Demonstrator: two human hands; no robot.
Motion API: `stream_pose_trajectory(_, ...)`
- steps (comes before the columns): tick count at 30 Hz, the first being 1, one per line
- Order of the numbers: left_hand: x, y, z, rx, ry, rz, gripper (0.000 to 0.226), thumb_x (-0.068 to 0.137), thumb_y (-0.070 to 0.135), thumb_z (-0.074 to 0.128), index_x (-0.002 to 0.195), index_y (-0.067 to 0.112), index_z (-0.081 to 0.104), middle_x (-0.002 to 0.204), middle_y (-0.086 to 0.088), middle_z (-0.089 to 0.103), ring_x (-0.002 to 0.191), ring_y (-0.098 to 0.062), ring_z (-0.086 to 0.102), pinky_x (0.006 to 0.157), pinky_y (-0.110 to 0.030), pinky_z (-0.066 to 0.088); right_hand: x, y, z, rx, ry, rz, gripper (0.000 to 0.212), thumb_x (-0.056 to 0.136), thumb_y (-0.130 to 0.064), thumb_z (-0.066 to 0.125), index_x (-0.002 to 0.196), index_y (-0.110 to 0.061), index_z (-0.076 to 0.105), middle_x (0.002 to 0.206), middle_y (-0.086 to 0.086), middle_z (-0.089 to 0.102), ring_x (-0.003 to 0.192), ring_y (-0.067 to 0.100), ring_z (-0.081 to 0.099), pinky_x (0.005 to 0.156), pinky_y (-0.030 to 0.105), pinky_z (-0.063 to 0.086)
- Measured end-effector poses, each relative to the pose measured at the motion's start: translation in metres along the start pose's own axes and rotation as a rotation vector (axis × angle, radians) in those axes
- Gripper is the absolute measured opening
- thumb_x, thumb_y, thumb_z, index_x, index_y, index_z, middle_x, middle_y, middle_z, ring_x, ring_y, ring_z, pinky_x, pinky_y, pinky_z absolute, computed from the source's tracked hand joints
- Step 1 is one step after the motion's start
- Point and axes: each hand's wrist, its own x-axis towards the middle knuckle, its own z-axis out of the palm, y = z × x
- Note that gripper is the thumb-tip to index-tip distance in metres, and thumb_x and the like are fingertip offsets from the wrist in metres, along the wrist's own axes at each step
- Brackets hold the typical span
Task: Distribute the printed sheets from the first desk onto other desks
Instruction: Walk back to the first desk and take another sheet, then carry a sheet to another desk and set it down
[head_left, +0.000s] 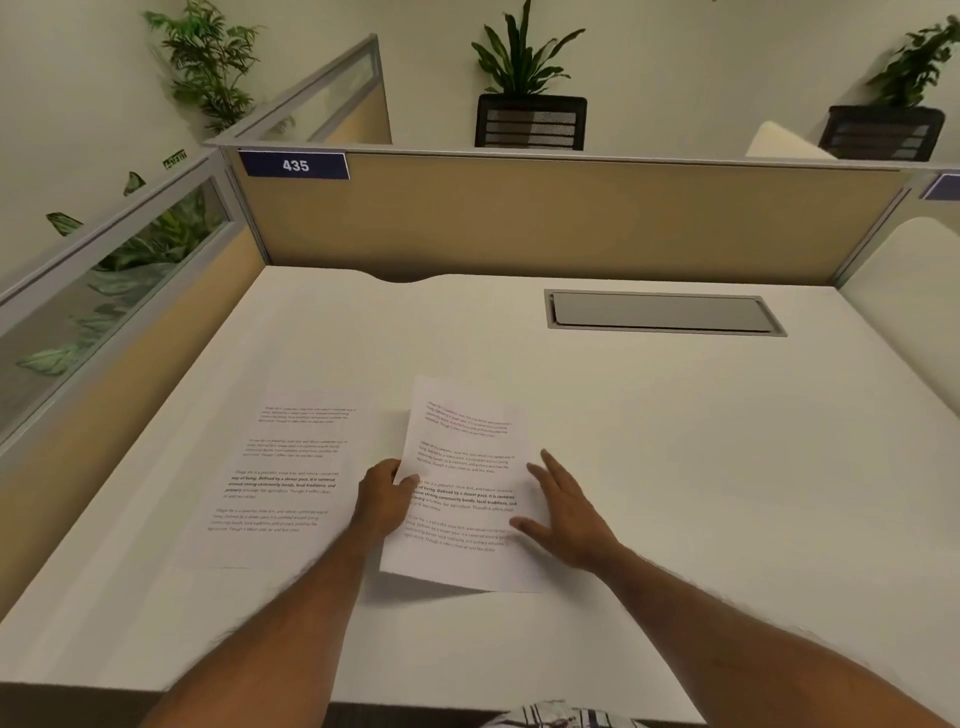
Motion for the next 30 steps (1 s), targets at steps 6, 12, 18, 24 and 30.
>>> stream_pose_trajectory(6, -0.007, 0.009, 0.025, -0.186, -0.053, 0.062, 0.018, 0.095, 0.012, 0.061, 0.112, 0.005, 0.066, 0.100, -0.004, 0.071, 0.092, -0.023, 0.067, 0.071, -0.020, 0.049, -0.015, 0.010, -0.027, 0.516, 0.286, 0.378, 0.086, 0.086, -0.042, 0.071, 0.152, -0.013, 0.023, 0.149, 0.008, 0.037, 0.125, 0.023, 0.050, 0.107, 0.036, 0.040)
stream_pose_trajectory(12, -0.020, 0.042, 0.083, -0.286, -0.207, 0.086, 0.012, 0.094, 0.014, 0.063, 0.105, 0.017, 0.067, 0.100, -0.002, 0.072, 0.089, -0.018, 0.069, 0.079, -0.029, 0.054, -0.053, 0.043, -0.056, 0.875, 0.406, 0.638, 0.062, 0.088, -0.039, 0.070, 0.138, -0.014, 0.043, 0.111, 0.008, 0.065, 0.099, 0.023, 0.065, 0.090, 0.044, 0.054)
stream_pose_trajectory(18, -0.050, 0.087, 0.149, -0.302, -0.349, 0.160, 0.018, 0.095, 0.016, 0.062, 0.112, 0.016, 0.067, 0.102, 0.002, 0.073, 0.092, -0.017, 0.071, 0.084, -0.035, 0.056, -0.122, 0.085, -0.087, 0.943, 0.631, 0.717, 0.013, 0.090, -0.022, 0.067, 0.099, -0.012, 0.068, 0.094, 0.011, 0.071, 0.075, 0.019, 0.062, 0.072, 0.039, 0.053)
stream_pose_trajectory(24, -0.102, 0.134, 0.228, -0.257, -0.460, 0.224, 0.018, 0.095, 0.017, 0.061, 0.113, 0.017, 0.065, 0.101, 0.001, 0.073, 0.090, -0.019, 0.071, 0.080, -0.036, 0.057, -0.208, 0.141, -0.122, 1.002, 0.741, 0.763, 0.002, 0.090, -0.011, 0.066, 0.091, -0.012, 0.066, 0.098, 0.012, 0.071, 0.084, 0.023, 0.065, 0.082, 0.042, 0.057)
stream_pose_trajectory(30, -0.177, 0.180, 0.328, -0.226, -0.556, 0.266, 0.018, 0.096, 0.020, 0.060, 0.112, 0.016, 0.065, 0.104, 0.000, 0.073, 0.091, -0.019, 0.071, 0.079, -0.037, 0.058, -0.308, 0.212, -0.158, 1.036, 0.862, 0.812, 0.007, 0.093, -0.012, 0.063, 0.097, -0.007, 0.067, 0.101, 0.011, 0.071, 0.093, 0.025, 0.068, 0.083, 0.041, 0.057)
